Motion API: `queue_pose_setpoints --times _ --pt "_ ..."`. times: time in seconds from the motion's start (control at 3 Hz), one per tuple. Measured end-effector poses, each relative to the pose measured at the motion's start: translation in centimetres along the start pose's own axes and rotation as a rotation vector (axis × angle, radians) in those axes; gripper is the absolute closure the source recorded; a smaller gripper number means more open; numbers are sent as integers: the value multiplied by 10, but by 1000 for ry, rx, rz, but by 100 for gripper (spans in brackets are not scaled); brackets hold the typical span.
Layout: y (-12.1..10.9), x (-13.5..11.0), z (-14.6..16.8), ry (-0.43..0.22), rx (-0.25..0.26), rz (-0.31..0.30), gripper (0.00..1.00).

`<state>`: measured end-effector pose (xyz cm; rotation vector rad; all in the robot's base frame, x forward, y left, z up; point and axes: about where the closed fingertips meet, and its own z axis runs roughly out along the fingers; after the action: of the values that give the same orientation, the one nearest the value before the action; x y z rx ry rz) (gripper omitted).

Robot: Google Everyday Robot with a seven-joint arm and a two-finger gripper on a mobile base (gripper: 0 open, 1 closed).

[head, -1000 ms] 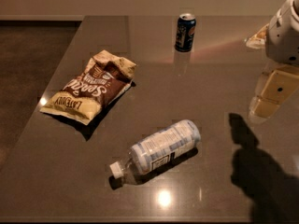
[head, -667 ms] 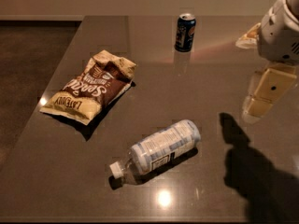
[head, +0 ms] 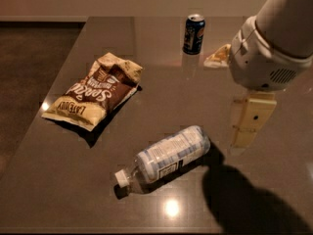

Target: Place blue plastic bottle upright

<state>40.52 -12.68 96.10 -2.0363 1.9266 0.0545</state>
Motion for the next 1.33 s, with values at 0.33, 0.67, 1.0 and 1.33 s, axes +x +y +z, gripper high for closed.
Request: queue_pose_setpoints --times 0.33,0.67,1.0,1.33 --pt "32 -34 26 12 -53 -136 0" --pt "60 -60 57 40 -112 -246 0" --pt "78 -76 87 76 -158 -320 0" --pt "82 -86 107 112 -178 -364 0"
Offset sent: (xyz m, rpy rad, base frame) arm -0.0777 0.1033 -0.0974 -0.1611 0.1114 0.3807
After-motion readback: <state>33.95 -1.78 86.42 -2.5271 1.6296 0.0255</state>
